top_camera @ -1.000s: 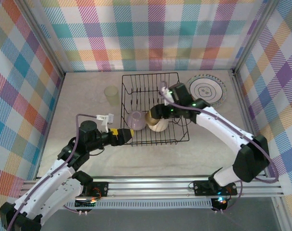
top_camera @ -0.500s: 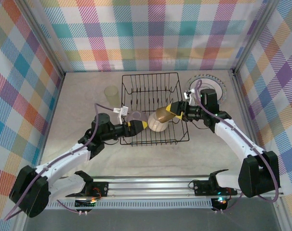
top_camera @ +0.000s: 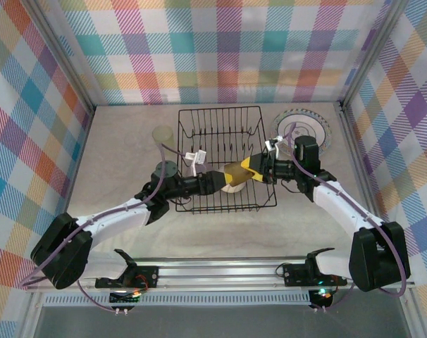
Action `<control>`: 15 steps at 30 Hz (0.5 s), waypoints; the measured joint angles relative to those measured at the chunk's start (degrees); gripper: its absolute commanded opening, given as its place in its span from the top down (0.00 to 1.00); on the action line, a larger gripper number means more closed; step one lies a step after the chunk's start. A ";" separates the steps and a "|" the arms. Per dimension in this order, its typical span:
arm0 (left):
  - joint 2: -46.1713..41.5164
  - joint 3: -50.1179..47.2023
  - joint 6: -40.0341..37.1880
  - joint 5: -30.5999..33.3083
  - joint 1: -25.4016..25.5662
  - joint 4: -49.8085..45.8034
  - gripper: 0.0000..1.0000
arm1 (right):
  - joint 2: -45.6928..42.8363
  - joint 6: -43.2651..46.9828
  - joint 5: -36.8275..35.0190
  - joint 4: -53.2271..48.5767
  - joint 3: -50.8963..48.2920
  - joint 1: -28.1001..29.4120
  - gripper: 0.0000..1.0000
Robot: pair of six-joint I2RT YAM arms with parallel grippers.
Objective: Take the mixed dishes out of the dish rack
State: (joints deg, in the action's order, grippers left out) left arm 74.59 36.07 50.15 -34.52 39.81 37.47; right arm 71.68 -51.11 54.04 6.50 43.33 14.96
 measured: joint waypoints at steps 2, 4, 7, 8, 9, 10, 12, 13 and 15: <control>0.74 0.31 0.31 0.07 0.50 1.16 0.20 | 0.00 -0.81 0.74 1.11 -0.52 0.00 0.67; 1.20 0.55 0.94 0.09 0.85 2.34 0.22 | 0.00 -1.46 1.27 1.86 -0.81 0.00 0.67; 1.90 0.59 1.88 0.09 1.14 4.94 0.25 | 0.02 -2.49 2.01 3.63 -1.11 0.00 0.67; 2.12 0.61 2.32 0.20 1.22 5.77 0.27 | 0.04 -2.75 2.21 4.33 -1.25 0.00 0.67; 2.32 0.61 2.75 0.28 1.33 6.54 0.29 | 0.15 -3.06 2.43 4.83 -1.29 0.00 0.67; 2.43 0.61 3.10 0.44 1.38 7.13 0.29 | 0.28 -3.39 2.58 5.27 -1.29 0.00 0.67; 2.64 0.61 3.72 0.68 1.46 8.81 0.32 | 0.70 -3.80 2.91 6.16 -1.36 0.00 0.67; 2.67 0.61 4.07 0.74 1.49 9.49 0.34 | 0.94 -4.02 3.04 6.58 -1.38 0.00 0.67; 2.67 0.61 4.55 1.11 1.64 10.88 0.37 | 1.36 -4.46 3.34 7.50 -1.44 0.00 0.67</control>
State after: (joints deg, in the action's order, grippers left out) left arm 77.25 36.69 54.70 -33.41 41.45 48.36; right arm 73.03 -55.57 57.39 14.00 41.89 14.96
